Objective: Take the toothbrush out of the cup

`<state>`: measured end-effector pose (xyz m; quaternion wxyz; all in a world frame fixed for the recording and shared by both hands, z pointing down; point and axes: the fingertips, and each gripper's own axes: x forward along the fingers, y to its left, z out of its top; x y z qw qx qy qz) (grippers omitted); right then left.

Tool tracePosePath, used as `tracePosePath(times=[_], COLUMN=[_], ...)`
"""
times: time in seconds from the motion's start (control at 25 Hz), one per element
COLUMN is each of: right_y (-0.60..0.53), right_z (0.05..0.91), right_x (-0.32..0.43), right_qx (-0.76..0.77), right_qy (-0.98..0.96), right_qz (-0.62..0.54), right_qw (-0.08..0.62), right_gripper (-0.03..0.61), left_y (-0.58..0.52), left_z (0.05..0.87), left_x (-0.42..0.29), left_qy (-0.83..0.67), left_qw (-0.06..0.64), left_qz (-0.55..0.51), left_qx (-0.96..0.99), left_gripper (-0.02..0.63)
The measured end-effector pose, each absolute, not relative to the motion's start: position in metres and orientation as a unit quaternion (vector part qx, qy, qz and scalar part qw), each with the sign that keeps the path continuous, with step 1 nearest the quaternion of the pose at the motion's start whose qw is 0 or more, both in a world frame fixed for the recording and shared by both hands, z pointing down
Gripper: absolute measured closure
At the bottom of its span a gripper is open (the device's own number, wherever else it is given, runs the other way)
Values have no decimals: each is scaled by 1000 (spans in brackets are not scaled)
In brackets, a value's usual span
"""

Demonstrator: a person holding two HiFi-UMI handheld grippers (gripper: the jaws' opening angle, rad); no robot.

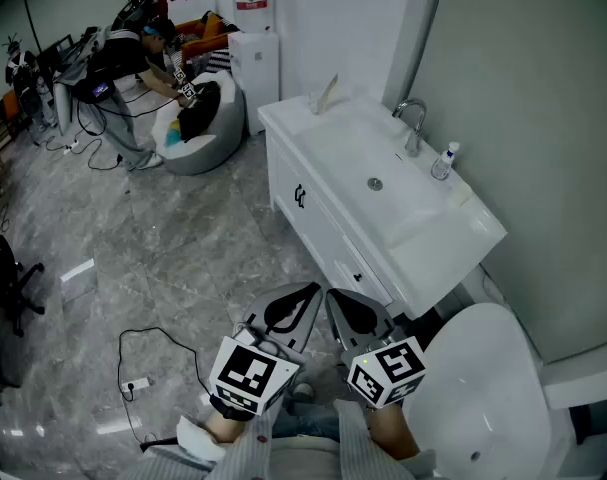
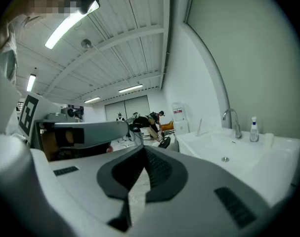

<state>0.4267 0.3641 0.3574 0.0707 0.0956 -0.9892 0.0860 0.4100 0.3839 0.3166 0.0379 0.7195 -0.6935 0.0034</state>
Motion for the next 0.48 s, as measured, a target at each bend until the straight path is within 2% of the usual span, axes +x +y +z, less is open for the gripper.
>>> tracePosePath(times=[0.48], right_y=[356], right_z=[366], right_x=[434], right_qx=[95], right_qy=[-989], right_qz=[92], right_qw=[70], right_gripper=[568], left_y=[387], left_z=[326], left_x=[407], left_qy=[-708], left_qw=[38], left_qz=[-5], left_qx=[705], left_gripper=[595])
